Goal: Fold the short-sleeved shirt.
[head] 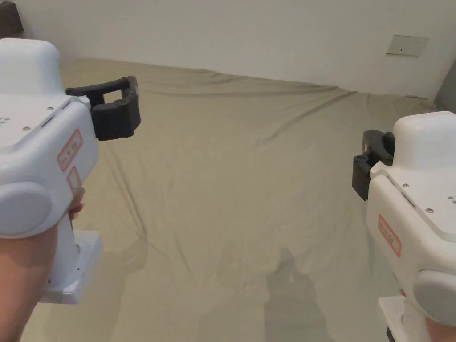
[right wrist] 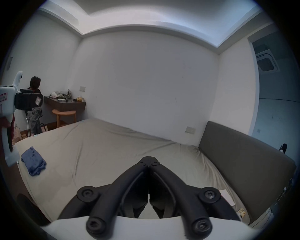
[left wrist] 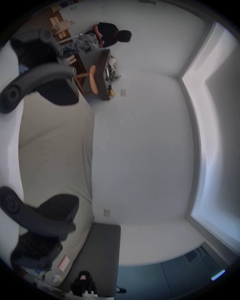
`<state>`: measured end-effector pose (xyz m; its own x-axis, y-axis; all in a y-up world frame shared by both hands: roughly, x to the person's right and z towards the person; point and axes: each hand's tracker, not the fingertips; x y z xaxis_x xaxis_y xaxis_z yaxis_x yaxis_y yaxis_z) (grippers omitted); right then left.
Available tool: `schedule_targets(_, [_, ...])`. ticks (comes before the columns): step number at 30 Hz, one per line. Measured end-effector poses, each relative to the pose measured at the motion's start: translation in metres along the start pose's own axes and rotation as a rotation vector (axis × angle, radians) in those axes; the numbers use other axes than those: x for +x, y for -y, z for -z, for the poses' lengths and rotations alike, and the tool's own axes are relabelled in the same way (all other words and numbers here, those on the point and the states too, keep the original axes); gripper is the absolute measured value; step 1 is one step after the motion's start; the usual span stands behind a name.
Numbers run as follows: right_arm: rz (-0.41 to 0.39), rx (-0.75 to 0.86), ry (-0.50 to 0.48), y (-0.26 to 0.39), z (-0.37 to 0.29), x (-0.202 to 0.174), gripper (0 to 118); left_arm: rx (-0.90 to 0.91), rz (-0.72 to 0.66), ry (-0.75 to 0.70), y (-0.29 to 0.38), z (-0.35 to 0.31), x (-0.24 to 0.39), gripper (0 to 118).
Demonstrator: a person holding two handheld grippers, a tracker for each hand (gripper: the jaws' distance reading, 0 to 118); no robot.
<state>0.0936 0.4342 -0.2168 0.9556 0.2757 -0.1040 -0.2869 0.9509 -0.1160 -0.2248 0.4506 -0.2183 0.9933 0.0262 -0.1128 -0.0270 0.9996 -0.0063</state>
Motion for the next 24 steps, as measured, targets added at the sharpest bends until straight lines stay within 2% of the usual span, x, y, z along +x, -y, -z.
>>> schedule_targets(1, [-0.006, 0.013, 0.005, -0.002, -0.005, 0.001, 1, 0.013, 0.003, 0.012, -0.001, -0.006, 0.014, 56])
schedule_targets(3, [-0.020, 0.038, 0.017, -0.005, -0.017, 0.002, 2, 0.036, 0.020, 0.035, 0.002, -0.018, 0.045, 22])
schedule_targets(4, [-0.025, 0.046, 0.021, -0.005, -0.021, 0.001, 2, 0.044, 0.035, 0.047, 0.003, -0.022, 0.056, 16])
schedule_targets(6, [-0.034, 0.057, 0.025, -0.002, -0.030, 0.000, 1, 0.048, 0.072, 0.066, 0.010, -0.028, 0.079, 13])
schedule_targets(8, [-0.035, 0.060, 0.028, 0.003, -0.035, -0.002, 2, 0.052, 0.093, 0.079, 0.015, -0.035, 0.091, 0])
schedule_targets(24, [-0.009, 0.042, 0.038, 0.025, -0.043, -0.002, 2, 0.037, 0.139, 0.091, 0.029, -0.053, 0.115, 0])
